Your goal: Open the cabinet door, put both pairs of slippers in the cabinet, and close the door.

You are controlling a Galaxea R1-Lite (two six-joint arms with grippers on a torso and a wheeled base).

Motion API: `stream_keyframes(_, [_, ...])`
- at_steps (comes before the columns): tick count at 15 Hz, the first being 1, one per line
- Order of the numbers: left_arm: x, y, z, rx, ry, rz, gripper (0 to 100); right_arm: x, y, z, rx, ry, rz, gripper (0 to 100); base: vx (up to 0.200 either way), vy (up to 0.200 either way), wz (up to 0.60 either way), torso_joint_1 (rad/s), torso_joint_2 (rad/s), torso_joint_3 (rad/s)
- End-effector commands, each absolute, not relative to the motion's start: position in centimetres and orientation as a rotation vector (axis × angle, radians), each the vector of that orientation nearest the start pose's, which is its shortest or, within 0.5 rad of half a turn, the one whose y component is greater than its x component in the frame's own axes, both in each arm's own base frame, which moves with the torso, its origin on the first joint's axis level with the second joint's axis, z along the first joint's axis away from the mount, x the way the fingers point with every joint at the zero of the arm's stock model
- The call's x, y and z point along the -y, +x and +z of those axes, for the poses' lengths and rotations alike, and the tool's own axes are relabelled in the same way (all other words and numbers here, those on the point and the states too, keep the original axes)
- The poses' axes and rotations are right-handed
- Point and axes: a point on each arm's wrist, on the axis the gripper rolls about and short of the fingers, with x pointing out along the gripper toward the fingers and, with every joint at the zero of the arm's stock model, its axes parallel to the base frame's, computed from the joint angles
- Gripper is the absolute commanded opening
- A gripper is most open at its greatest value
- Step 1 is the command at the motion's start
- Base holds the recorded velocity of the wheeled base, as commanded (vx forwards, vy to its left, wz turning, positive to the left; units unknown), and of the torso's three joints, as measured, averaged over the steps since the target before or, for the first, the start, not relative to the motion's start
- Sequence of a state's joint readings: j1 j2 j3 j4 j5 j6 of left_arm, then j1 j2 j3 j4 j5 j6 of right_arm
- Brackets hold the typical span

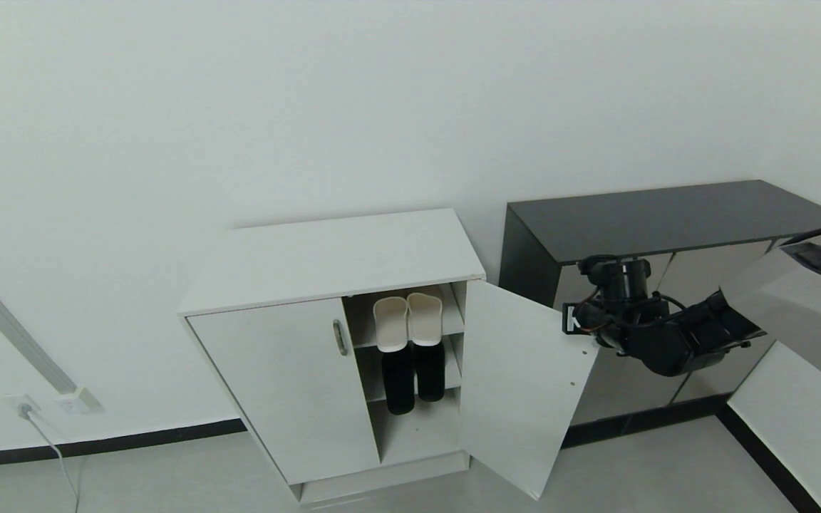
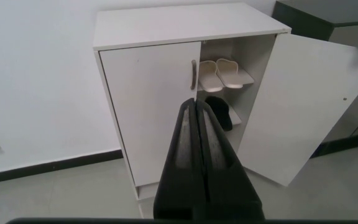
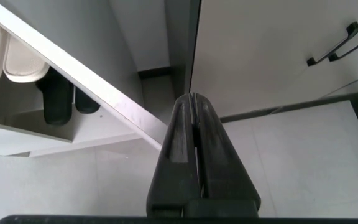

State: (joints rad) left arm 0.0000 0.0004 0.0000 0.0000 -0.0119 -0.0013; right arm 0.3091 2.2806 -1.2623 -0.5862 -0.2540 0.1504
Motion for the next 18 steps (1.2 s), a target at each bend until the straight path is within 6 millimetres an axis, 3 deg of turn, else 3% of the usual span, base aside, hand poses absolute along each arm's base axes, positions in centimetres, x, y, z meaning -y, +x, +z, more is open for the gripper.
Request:
stream_keyframes(1, [0.0,-2.3,7.6,-0.002,-0.002,-0.012,0,-13.1,42.4,7.6,-0.418,0.027,0.025,0,0.0,0.0,0.0,0.0,0.0,0.0])
stream_keyframes(6, [0.0,-2.3,7.5,0.0,-0.002,-0.012,0,-15.3,40.3,7.4,-0.445,0.008,0.084,0,0.0,0.0,0.0,0.0,0.0,0.0])
stream_keyframes(15, [0.0,-2.3,7.5,0.0,-0.003,-0.012,0,-23.1,32.6,7.7,-0.486,-0.001,0.312,0,0.0,0.0,0.0,0.0,0.0,0.0])
stream_keyframes(18, [0.0,-2.3,7.5,0.0,-0.003,-0.012,0,-23.7,31.5,8.4,-0.468,-0.006,0.348,0,0.0,0.0,0.0,0.0,0.0,0.0])
